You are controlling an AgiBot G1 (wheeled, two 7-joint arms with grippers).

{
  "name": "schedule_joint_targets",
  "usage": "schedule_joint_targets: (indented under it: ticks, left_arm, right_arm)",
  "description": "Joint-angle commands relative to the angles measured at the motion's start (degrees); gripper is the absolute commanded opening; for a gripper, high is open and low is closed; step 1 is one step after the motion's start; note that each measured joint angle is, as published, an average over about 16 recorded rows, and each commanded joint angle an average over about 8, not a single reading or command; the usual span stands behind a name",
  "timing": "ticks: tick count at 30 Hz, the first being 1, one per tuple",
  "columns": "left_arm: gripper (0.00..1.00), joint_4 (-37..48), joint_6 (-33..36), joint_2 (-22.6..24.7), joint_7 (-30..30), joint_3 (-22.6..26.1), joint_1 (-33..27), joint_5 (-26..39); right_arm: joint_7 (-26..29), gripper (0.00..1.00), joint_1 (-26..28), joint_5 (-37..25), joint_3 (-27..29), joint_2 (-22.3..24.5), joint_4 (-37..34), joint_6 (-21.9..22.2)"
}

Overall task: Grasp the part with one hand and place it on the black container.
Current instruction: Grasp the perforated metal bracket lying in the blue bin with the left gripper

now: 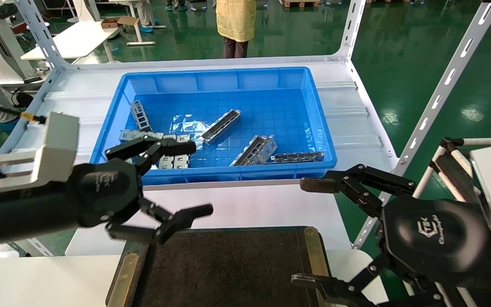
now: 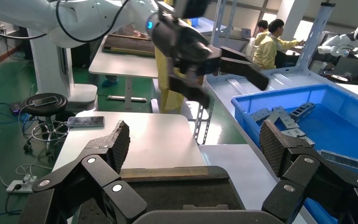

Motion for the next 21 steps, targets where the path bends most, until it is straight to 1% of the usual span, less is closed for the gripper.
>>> schedule_joint_targets:
  ticks: [1,9,16,21]
  left_arm:
    - [1.00,1.0,-1.4,1.2,0.0,0.6,-1.0,1.6]
    - [1.00,11.8,-6.3,8.5,4.3,3.3,-6.3,8.0]
    - [1.00,25.2,-10.4,16.0,10.0,5.3,-12.3,12.5]
    - [1.00,35.6,-14.6,21.3,14.9,6.1,-16.5,15.1]
  right_arm:
    - [0.0,1.00,0.0,0.0,0.0,0.0,0.0,0.0]
    - [0.0,1.00,0.0,0.0,0.0,0.0,0.0,0.0]
    - [0.0,1.00,0.0,0.0,0.0,0.0,0.0,0.0]
    - [0.0,1.00,0.0,0.0,0.0,0.0,0.0,0.0]
